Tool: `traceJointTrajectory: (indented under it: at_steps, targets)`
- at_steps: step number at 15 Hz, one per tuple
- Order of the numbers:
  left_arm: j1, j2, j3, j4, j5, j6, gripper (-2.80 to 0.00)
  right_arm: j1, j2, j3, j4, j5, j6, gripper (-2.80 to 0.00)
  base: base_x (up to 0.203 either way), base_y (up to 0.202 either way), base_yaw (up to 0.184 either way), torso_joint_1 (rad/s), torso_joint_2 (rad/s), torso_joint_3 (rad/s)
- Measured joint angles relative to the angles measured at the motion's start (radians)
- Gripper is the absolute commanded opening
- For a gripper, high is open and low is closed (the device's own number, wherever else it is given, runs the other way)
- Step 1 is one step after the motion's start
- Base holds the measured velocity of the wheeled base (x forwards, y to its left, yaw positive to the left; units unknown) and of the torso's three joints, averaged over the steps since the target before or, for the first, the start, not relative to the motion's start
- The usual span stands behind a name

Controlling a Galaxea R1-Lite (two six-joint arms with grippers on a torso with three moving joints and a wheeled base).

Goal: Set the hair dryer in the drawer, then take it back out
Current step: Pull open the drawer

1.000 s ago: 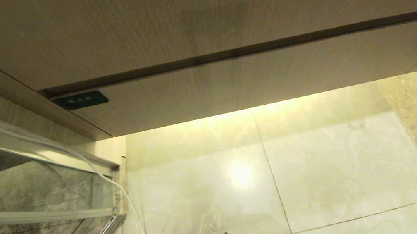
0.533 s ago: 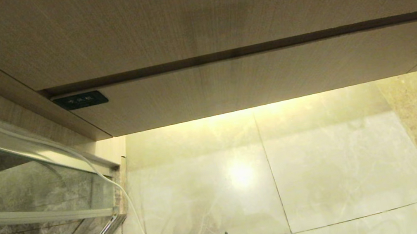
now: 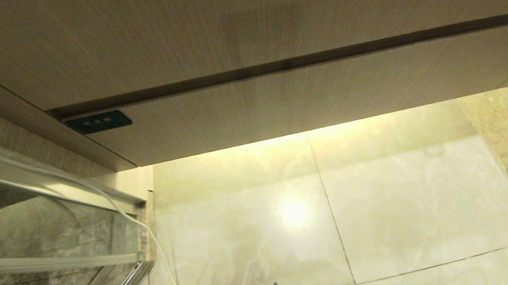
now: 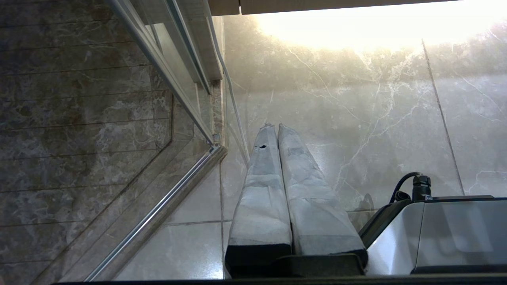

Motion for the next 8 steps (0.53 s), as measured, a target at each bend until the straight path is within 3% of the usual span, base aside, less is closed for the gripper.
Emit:
traceJointTrajectory:
  at_steps: [2,5,8]
  targets:
    - [0.000,0.000,0.000,0.000,0.000,0.000,-2.80,0.000,0.000,-0.190,0.095,0.030,0.010,-2.80,0.000,0.000,0.000,0.000,0.00,0.000]
    - [0.000,0.000,0.000,0.000,0.000,0.000,-2.80,0.000,0.047,-0.656,0.333,0.080,0.033,-2.80,0.000,0.000,0.000,0.000,0.00,0.000]
    - [0.000,0.000,0.000,0.000,0.000,0.000,-2.80,0.005,0.244,-1.145,0.654,0.168,0.073,-2.80,0.000,0.000,0.000,0.000,0.00,0.000]
